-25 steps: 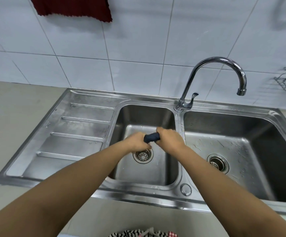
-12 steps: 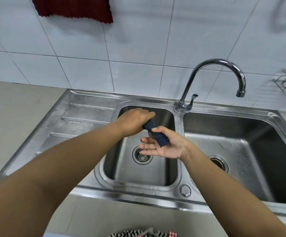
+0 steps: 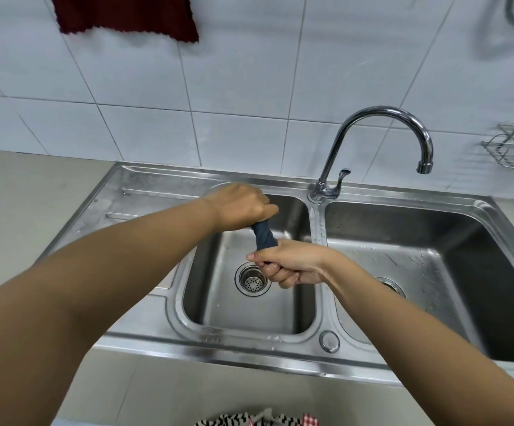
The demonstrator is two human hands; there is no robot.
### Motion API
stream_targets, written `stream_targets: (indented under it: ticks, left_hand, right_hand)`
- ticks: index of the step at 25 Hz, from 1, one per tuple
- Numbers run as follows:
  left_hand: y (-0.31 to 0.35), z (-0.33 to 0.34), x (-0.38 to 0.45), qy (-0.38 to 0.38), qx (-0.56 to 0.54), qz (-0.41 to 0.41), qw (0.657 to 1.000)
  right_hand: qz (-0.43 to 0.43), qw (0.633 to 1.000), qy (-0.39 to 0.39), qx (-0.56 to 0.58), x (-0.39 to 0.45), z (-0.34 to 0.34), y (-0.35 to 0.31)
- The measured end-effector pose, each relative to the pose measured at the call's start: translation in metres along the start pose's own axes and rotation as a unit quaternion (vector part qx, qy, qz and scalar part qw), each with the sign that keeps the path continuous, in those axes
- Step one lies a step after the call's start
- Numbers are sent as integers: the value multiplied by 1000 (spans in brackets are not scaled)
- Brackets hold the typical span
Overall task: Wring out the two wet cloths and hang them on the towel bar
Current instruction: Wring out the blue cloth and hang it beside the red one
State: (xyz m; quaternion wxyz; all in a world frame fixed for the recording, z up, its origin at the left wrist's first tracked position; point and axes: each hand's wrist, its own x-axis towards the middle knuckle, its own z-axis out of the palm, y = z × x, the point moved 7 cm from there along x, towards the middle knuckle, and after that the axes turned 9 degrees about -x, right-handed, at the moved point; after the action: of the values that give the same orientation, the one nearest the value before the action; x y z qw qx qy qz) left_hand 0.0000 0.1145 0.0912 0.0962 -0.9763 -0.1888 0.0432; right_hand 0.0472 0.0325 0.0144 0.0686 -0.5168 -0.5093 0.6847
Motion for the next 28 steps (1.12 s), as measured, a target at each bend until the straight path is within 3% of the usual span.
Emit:
stream_targets:
  ticks: [2,4,7,10,12,13,16,17,19,24,28]
  left_hand:
    - [0,5,1,-61,7,-41,997]
    - [4,12,0,-97,-19,-104,990]
    - [14,24,2,-114,-127,-197,965]
    - [20,40,0,-109,-298,-284,905]
    - [28,51,-5,-80,-437,-338,830]
    - [36,57,-9,-60,-519,-366,770]
    - [65,71,-20,-7,-720,-440,537]
    - [71,73,-21,9,-755,-452,475]
    - [78,74,-19,36,-799,-458,387]
    - [87,62,-13,69,-850,-449,268]
    - [94,56,-9,76,-875,-427,215]
  right_hand:
    - [21,961,160,-225,-2,-28,-6]
    - [42,861,264,-433,-6,-45,-13]
    - [48,737,360,-571,-14,-63,-16]
    - [7,661,400,-635,-14,-70,-18]
    - [-12,648,409,-643,-14,-73,-18]
    - [-23,647,412,-642,-14,-74,-18]
    - [-54,648,416,-636,-12,-72,-17]
    - [-64,646,423,-632,-12,-72,-17]
    - [-80,646,440,-618,-13,-73,-21]
    - [-104,646,479,-586,-23,-74,-31]
    - [-141,635,534,-540,-30,-73,-33]
